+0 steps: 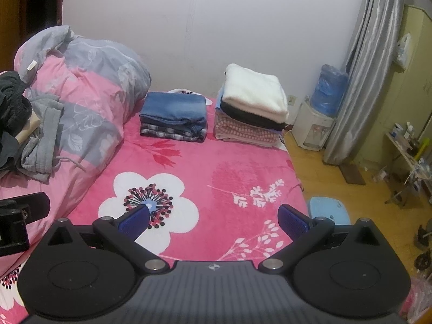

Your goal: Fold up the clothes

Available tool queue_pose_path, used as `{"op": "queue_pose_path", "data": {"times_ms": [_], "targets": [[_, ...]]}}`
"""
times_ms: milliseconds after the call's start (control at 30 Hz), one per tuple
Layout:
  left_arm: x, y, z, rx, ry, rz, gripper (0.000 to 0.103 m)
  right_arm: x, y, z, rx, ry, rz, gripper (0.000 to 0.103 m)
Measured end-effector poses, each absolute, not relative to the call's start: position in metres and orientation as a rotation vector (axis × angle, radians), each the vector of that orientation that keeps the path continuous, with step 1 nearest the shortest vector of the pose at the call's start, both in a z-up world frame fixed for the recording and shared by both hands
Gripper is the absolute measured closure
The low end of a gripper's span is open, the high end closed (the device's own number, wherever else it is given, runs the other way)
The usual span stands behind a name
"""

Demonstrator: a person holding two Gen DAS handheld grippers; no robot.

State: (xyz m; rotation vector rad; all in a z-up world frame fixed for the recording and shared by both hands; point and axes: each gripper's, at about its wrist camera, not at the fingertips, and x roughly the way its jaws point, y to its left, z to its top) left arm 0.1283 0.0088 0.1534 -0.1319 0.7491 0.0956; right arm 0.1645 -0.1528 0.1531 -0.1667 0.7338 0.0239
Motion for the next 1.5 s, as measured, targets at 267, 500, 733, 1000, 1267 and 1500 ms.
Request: {"op": "queue_pose_path", "data": {"times_ms": [267, 500, 733, 1000, 1267, 1500], "targets": [[0.1288, 0.0079, 0.1523, -0.126, 0.752, 0.097, 0.000, 0.1648, -0.1534, 0.1514, -0.162, 0.739, 0.016, 0.000], [0.1292, 0.0095, 0.1518, -0.127, 0.755, 0.094, 0.000, 0.1656, -0.1515, 0.1511, -0.166, 0.743, 0.014, 0.000], [0.1286, 0.0109, 0.1504, -0.131, 0.760, 0.096, 0.000, 0.1661, -0.1490, 0.1504, -0.168, 0.747, 0.017, 0.000], [0.1295, 0.0123, 0.1509, -0.131, 0.757, 0.095, 0.000, 0.1659, -0.1461, 0.1512, -0.174, 0.743, 0.021, 0.000], [0.1301, 0.0126, 0.1513, -0.127, 0.756, 0.091, 0.000, 0.1658, -0.1458, 0.1516, -0.175, 0.742, 0.022, 0.000], [0.1300, 0.0104, 0.1519, -0.120, 0.756, 0.087, 0.000, 0.1662, -0.1468, 0.1527, -0.174, 0.742, 0.021, 0.000]]}}
